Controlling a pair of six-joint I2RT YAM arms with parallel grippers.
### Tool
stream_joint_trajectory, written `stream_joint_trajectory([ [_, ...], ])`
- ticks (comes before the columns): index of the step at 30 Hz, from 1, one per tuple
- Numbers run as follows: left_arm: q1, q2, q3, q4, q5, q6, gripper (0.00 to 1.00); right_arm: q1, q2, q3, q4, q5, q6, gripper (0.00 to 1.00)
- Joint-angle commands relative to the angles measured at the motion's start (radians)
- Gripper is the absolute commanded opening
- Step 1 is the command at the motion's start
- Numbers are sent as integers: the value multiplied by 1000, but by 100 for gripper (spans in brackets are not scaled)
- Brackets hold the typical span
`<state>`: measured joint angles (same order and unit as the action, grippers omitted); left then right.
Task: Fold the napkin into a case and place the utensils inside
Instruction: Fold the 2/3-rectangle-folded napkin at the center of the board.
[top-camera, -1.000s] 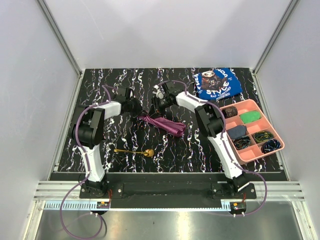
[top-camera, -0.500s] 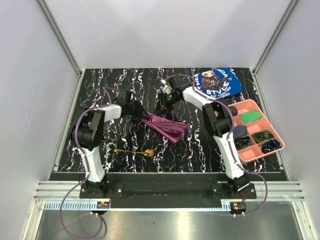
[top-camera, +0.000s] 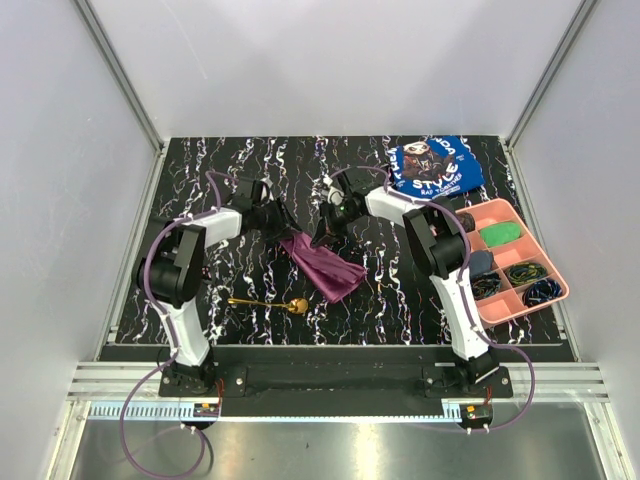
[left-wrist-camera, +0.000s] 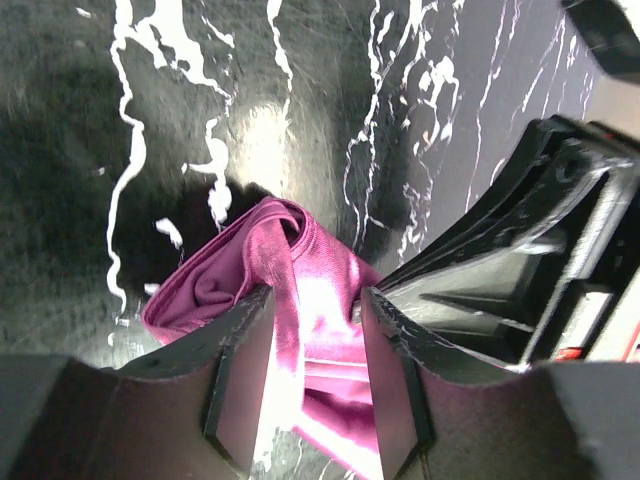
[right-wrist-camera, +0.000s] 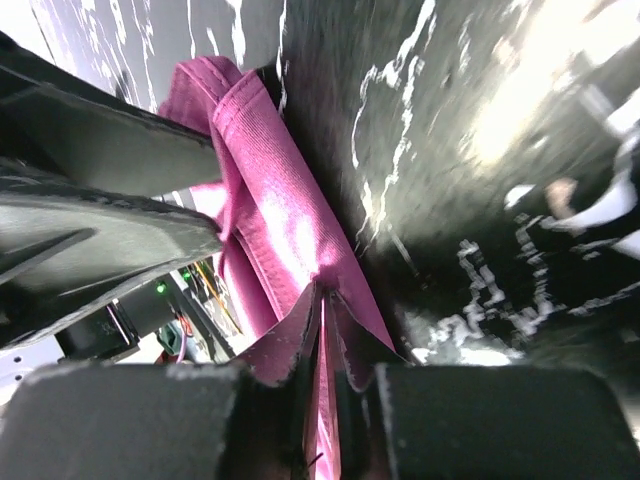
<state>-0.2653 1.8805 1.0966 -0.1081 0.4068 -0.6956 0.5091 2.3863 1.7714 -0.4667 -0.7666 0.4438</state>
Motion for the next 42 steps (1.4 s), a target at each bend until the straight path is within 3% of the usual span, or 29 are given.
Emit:
stream_joint_trajectory([
  [1,-5,-84,23,-45,-29,50,47,20,-70,-43,60,46,18,11],
  [6,-11,-191,2,-103,-59,84,48,20,-105,-52,59,76,10,11],
  [9,-11,-213,-18,-120,-63,81,41,20,-122,-50,56,81,7,11],
  [13,-11,-160,-29,-96,-34,56,24,20,-142,-47,46,90,3,12],
  [24,-18,-53,-23,-19,-19,41,16,5,-208,-87,-33,150,-60,16],
  [27,-20,-95,-30,-38,-48,59,18,-1,-291,-145,-99,223,-138,30],
  [32,-31,-198,-20,-102,-92,94,39,-1,-404,-257,-151,260,-247,59],
  [34,-38,-234,-17,-131,-92,94,44,2,-436,-285,-153,253,-272,63],
  [39,-81,-317,-84,-156,-60,64,43,20,-502,-357,-161,243,-342,78],
  [42,-124,-330,-148,-127,-17,10,35,46,-515,-366,-190,276,-387,82],
])
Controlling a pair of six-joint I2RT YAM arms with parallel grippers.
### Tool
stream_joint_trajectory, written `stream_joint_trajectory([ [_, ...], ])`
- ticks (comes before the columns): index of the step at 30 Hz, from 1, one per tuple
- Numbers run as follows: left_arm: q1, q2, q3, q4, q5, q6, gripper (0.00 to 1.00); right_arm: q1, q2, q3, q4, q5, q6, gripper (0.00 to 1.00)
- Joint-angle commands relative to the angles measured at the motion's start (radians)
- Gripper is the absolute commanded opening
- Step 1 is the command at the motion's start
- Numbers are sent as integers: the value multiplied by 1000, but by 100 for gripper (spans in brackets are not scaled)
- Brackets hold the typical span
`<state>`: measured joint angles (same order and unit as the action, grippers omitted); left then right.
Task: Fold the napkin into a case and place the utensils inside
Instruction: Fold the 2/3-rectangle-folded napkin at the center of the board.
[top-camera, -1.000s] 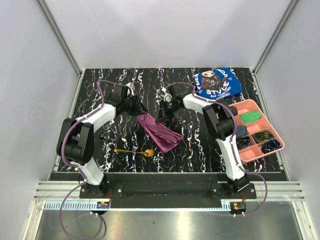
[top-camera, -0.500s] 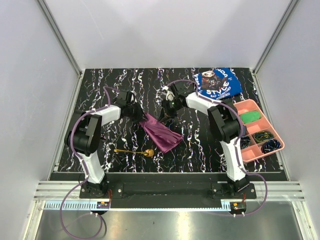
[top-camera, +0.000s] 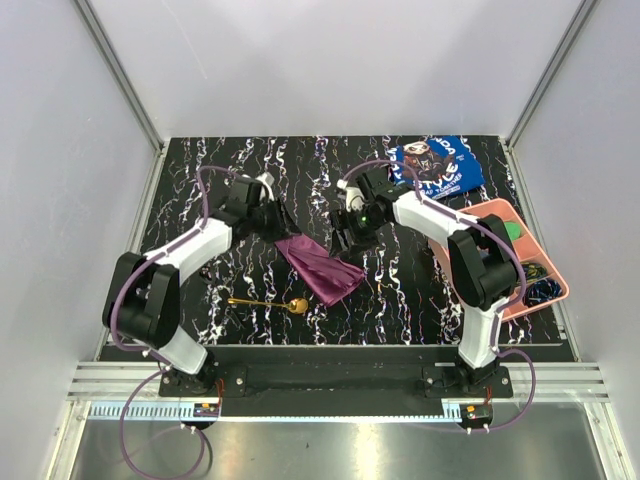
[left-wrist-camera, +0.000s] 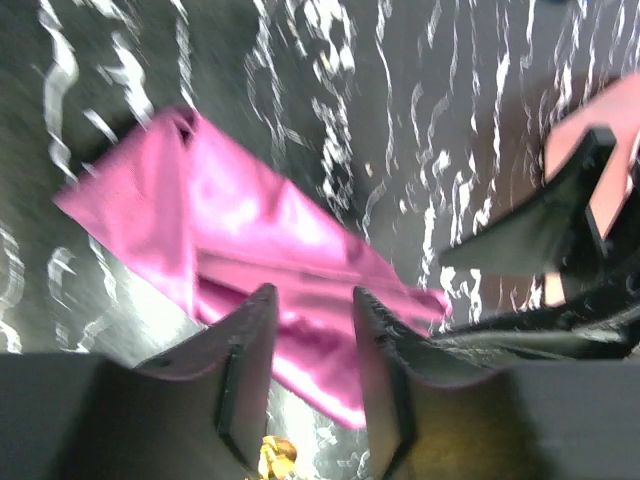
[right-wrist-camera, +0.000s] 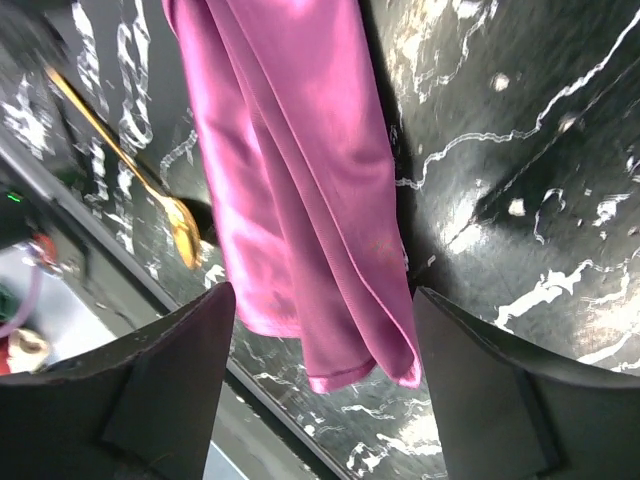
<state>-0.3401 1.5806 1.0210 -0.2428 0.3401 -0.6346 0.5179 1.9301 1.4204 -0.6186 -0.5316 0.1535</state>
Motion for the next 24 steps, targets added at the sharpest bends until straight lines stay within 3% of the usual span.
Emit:
stream_joint_trajectory([
  [1,-59,-36,-119,61,83,-72,29,44,-63,-23,-46,67,-113,82],
  [12,-195,-60,-231,195,108,-189,20,119,-66,-61,-76,182,-175,91],
  [19,-195,-54,-251,209,109,-192,19,126,-59,-72,-79,225,-173,89],
  [24,-197,-48,-265,209,102,-194,16,128,-68,-71,-67,226,-161,79],
])
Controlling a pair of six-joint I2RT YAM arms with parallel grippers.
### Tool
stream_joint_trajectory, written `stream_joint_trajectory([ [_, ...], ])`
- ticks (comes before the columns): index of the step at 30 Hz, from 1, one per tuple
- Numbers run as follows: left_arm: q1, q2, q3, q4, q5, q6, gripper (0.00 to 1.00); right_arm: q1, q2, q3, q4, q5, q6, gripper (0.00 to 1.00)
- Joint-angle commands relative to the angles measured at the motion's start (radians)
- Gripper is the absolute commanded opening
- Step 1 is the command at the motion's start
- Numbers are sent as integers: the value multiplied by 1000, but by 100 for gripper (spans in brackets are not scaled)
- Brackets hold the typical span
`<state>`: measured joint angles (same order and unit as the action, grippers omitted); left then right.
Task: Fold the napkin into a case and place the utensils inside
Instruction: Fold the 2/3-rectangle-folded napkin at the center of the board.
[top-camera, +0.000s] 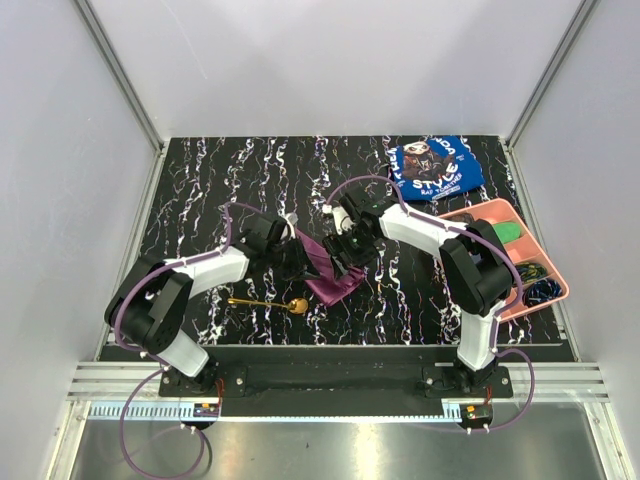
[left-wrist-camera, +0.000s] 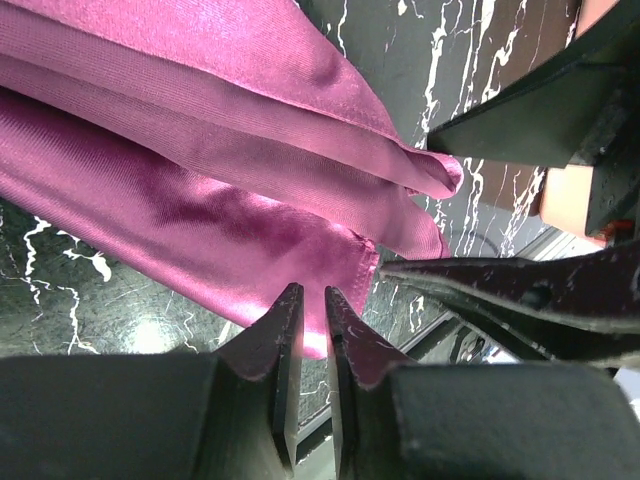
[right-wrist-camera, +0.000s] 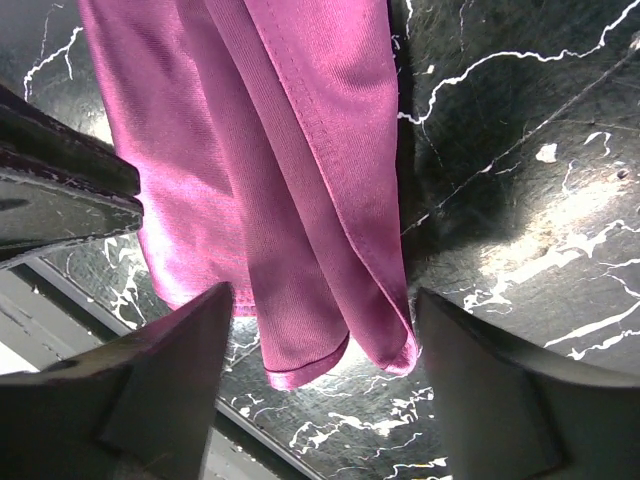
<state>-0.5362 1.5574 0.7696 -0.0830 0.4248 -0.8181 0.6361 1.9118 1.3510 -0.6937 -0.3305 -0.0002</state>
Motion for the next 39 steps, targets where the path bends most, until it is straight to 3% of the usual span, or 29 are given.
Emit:
stream_joint_trajectory([
  [1,-2,-26,-18,51,14,-10,15,11,-48,0,10,19,-7,76],
  [3,-1,-30,-26,55,5,-12,15,11,-46,3,10,5,-6,65],
  [5,-1,-30,-33,57,0,-13,14,10,-42,7,11,-11,-6,60],
  [13,-1,-8,-58,80,-14,-21,13,17,-33,13,10,-15,-6,62],
  [15,-1,0,-59,78,-17,-23,12,17,-30,16,8,-16,-6,59],
  [20,-2,24,-72,112,-24,-26,10,23,-20,22,10,-30,20,33],
  [27,-8,46,-87,123,-46,-29,5,31,-36,37,-3,-61,48,10],
  [31,-21,76,-87,137,-67,-35,0,36,-46,56,-10,-85,89,4],
  [39,-65,153,-56,175,-100,-50,0,73,-42,59,6,-137,236,0],
])
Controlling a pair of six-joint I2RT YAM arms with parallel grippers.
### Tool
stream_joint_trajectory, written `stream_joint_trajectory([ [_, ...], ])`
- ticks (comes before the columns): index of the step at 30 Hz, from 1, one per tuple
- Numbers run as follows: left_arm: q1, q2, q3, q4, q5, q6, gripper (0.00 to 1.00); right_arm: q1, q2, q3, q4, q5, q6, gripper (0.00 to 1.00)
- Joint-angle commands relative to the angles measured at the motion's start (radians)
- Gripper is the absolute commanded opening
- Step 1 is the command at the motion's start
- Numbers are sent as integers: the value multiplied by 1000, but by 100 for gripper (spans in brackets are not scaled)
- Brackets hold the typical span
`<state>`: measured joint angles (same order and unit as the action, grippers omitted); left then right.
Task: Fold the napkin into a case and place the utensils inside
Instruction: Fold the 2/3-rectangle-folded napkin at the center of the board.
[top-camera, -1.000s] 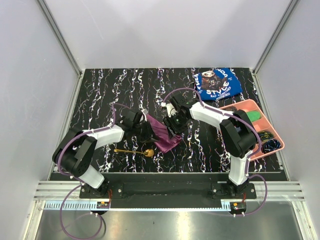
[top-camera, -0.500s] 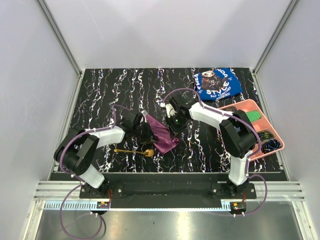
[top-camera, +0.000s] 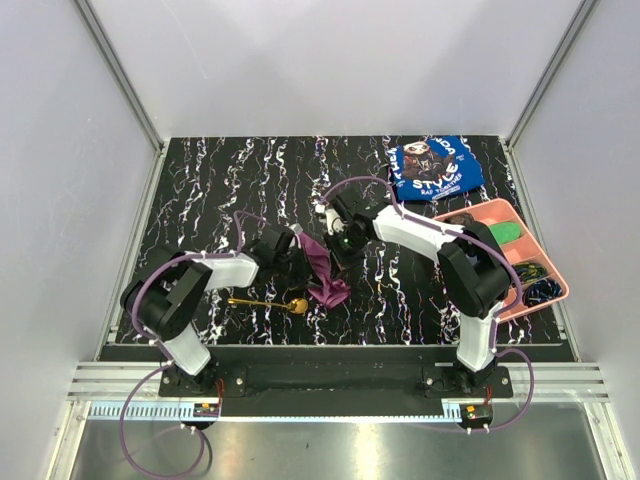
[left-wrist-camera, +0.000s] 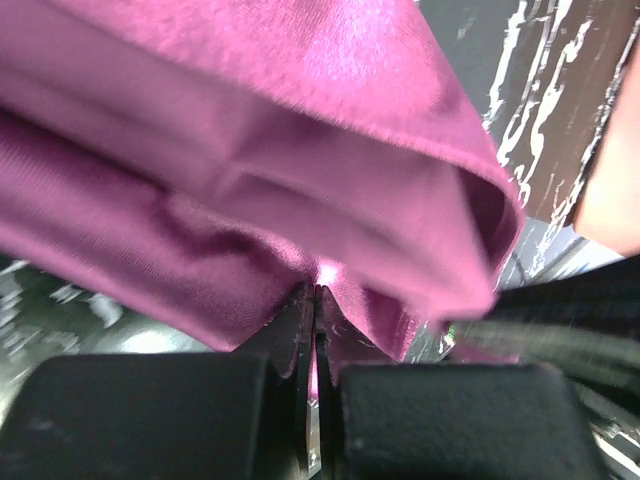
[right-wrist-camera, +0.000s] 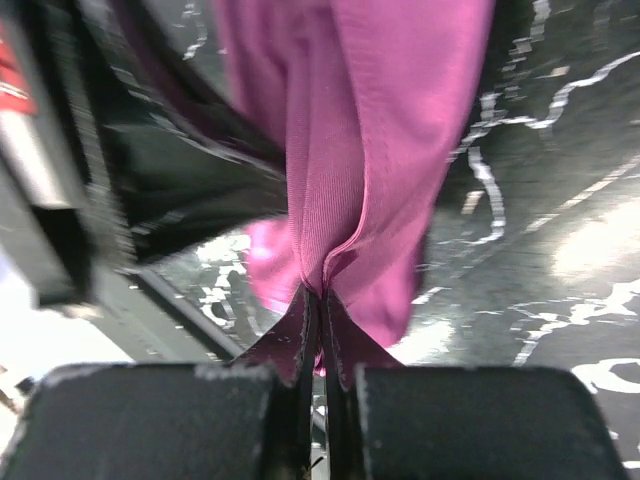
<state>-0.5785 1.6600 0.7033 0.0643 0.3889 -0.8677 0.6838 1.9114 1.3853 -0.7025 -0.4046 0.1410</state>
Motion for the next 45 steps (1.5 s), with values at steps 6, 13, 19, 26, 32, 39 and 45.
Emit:
stream_joint_trajectory([
  [6,-29,29,15,22,-76,10,0,28,-20,-55,98,-85,180,0],
  [13,-29,-55,36,-93,-53,65,6,28,-25,-98,124,-37,187,0],
  [19,-32,-117,4,-98,8,39,5,26,-31,-86,106,-30,187,1],
  [26,-69,-108,-42,-40,31,-7,2,28,-54,-89,98,-23,206,7],
  [32,-98,-77,-73,20,30,-47,0,26,-90,-92,77,-42,226,32],
  [39,-101,-62,-76,38,19,-50,0,29,-135,-130,49,-31,223,46],
  [45,-107,-71,-84,49,10,-59,0,48,-106,-137,52,-40,221,48],
])
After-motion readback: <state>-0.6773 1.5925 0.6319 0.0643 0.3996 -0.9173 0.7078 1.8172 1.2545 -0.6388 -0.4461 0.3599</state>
